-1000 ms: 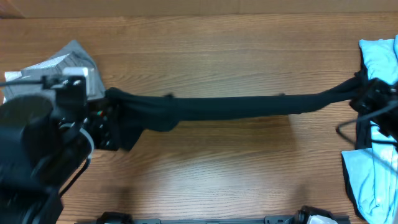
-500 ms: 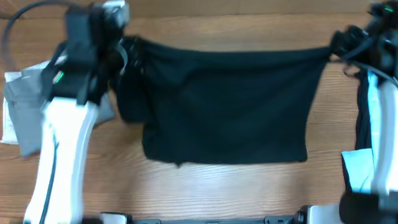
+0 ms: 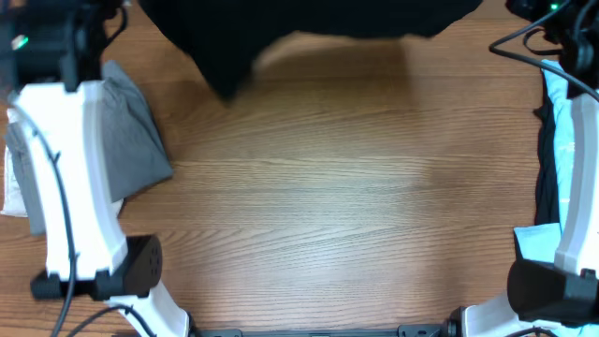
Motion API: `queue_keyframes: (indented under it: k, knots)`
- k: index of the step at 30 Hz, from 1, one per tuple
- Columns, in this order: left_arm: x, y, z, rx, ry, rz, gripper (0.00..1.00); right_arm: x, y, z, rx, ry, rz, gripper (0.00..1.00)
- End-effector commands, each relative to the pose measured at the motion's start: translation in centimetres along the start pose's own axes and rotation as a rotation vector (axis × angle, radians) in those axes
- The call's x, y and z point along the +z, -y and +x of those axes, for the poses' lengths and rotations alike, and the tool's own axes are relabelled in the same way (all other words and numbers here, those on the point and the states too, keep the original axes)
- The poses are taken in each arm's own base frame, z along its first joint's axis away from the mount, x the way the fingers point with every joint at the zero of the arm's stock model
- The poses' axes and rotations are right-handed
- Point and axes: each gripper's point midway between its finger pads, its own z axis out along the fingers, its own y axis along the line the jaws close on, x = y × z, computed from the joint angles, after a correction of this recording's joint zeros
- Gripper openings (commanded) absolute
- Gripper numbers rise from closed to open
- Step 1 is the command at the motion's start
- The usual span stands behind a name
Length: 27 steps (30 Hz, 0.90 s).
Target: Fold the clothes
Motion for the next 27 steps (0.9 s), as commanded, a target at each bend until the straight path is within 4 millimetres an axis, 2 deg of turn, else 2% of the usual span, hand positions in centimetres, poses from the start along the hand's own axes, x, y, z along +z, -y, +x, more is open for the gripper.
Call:
queue_keyframes:
  k: [1,2,5,7,8,10,11,13,14,15,16,17,19,21,27]
  knots:
    - [-0.6,1.1,3.8,-0.016,-0.158,0.044,0.04,-0.8,3.9,1.2,-0.024,-0.044,0.207,0.04]
    - [-0.3,0.9,7.0,-0.038,-0.284,0.032,0.04,-0.6,5.0,3.0,-0.023,-0.11,0.257,0.04]
    - [1.1,0.7,13.7,-0.082,-0.543,0.01,0.04,0.0,6.7,7.9,-0.021,-0.299,0.318,0.05]
    - [2.7,0.5,19.5,-0.087,-0.756,0.0,0.04,0.5,8.2,12.0,-0.018,-0.457,0.366,0.05]
    - [3.0,0.4,21.2,-0.086,-0.82,-0.001,0.04,0.8,8.8,13.4,-0.019,-0.506,0.383,0.05]
    - [3.8,0.3,26.2,-0.105,-1.003,-0.014,0.04,1.0,10.1,16.5,-0.022,-0.608,0.428,0.05]
    - [3.8,0.4,29.6,-0.109,-1.127,-0.023,0.04,1.2,11.0,19.1,-0.022,-0.684,0.451,0.05]
    - [3.4,0.6,33.4,-0.115,-1.27,-0.034,0.04,1.1,12.0,22.1,-0.021,-0.767,0.474,0.05]
    - [3.0,1.0,36.3,-0.109,-1.369,-0.029,0.04,0.8,12.9,24.7,-0.019,-0.84,0.496,0.04]
    - [2.5,1.4,38.2,-0.102,-1.428,-0.016,0.04,0.4,13.6,26.4,-0.014,-0.889,0.513,0.04]
    - [1.7,1.9,40.6,-0.096,-1.503,-0.01,0.04,-0.3,14.9,29.0,-0.003,-0.957,0.552,0.04]
    - [0.6,2.5,42.8,-0.088,-1.579,-0.01,0.04,-0.9,16.0,30.4,0.009,-0.994,0.586,0.04]
    - [-1.2,4.0,46.0,-0.067,-1.682,0.033,0.04,-2.2,18.1,32.0,0.067,-1.025,0.68,0.04]
    - [-3.1,5.7,49.0,-0.017,-1.758,0.064,0.04,-3.2,19.7,32.2,0.126,-1.035,0.732,0.04]
    - [-7.4,7.5,52.5,0.091,-1.826,0.065,0.04,-3.7,21.2,31.9,0.205,-1.018,0.769,0.04]
